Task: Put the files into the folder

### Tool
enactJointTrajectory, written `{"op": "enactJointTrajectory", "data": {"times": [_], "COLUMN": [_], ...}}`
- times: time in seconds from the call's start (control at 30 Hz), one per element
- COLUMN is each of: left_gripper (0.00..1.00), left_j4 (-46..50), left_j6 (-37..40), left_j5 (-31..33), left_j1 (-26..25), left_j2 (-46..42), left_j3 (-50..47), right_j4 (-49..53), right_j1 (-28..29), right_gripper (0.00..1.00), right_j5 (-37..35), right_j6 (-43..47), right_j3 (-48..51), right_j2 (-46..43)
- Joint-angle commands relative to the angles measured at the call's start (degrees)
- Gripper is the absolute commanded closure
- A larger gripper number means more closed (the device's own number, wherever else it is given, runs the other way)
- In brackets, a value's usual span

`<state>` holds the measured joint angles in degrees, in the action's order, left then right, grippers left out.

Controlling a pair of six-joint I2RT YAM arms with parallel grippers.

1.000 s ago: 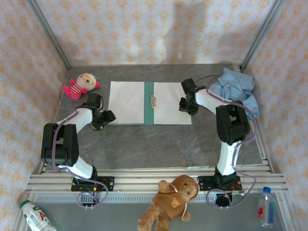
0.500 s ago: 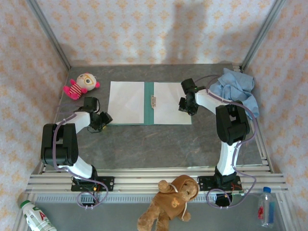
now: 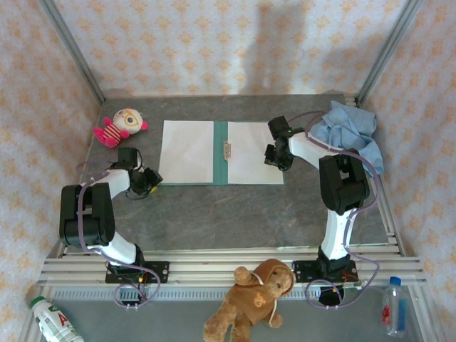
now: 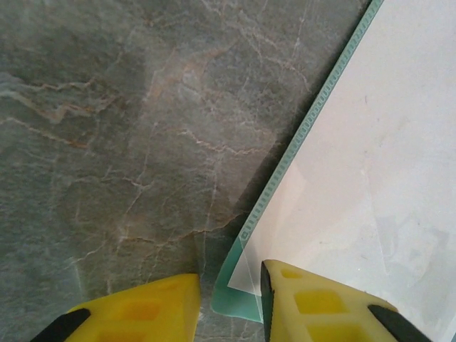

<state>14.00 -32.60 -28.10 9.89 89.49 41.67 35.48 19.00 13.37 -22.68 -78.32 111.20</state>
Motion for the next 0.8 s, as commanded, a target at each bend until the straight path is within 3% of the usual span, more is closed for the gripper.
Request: {"op": "enactJointTrajectory", "data": {"times": [0.0,0.77], "left_gripper": [0.72,0.84], "left_j4": [-5.18,-6.23], "left_j6": [-0.02,-0.36], "left_j5": [-1.54,-3.59], "left_j1": [0.55,1.72], "left_j2": [0.27,-1.41], "left_j3": [-1.86,-0.89], "right_j4": [-0.04,0.34], "right_j1": [-0.28,-0.34], "right_gripper": [0.69,0.69], "right_j5": [-0.77,-0.53], "right_j6": [0.02,-0.08], "right_j3": [0.00,-0.56], "right_j2": [0.91,1.78]}}
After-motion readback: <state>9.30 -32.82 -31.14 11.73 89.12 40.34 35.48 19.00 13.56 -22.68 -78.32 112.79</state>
